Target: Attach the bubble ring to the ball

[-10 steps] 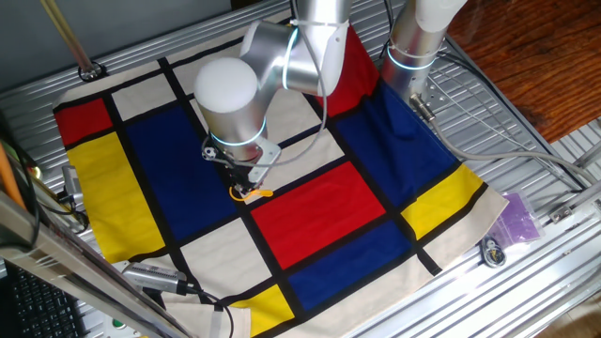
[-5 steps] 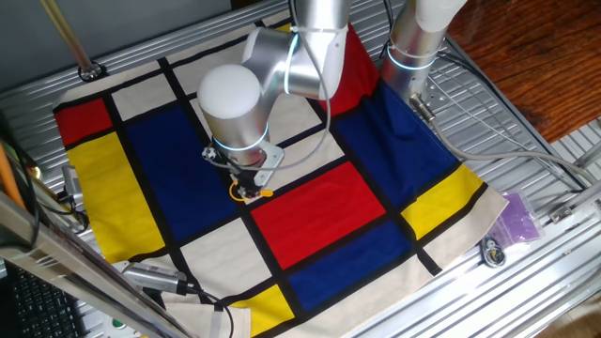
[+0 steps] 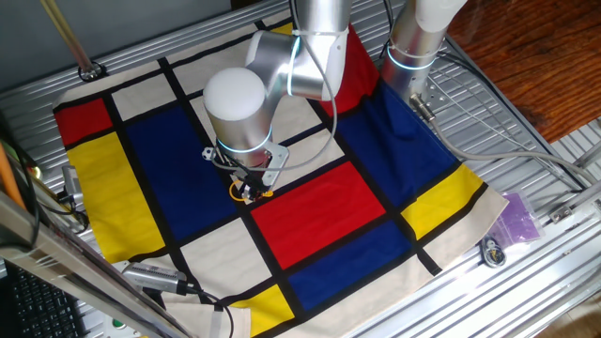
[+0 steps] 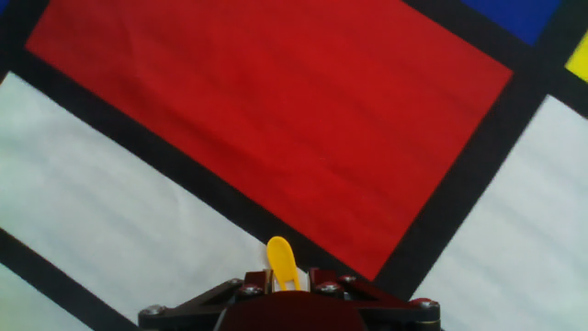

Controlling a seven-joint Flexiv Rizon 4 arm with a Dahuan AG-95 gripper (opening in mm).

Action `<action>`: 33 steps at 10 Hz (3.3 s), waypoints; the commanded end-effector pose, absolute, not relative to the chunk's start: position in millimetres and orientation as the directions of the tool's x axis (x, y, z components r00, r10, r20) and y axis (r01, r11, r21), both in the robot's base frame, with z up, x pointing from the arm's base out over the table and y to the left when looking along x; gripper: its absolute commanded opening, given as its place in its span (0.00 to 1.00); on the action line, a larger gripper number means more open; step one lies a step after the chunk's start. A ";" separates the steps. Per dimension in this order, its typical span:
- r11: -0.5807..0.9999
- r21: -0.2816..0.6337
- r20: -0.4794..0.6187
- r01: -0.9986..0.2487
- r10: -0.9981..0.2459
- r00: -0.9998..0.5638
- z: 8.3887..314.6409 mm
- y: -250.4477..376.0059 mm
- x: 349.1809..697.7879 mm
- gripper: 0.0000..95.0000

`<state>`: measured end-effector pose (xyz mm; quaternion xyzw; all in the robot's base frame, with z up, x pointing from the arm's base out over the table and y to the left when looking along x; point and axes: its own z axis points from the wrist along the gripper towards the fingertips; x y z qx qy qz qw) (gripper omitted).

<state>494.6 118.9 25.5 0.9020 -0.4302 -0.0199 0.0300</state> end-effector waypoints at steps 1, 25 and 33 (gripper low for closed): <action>-0.653 0.062 -0.009 -0.755 -0.757 0.654 24.4 118.2 493.3 0.40; -0.700 0.025 0.021 -0.714 -0.713 0.701 10.5 121.0 488.6 0.40; -0.696 0.013 0.018 -0.718 -0.718 0.696 5.8 121.3 488.2 0.20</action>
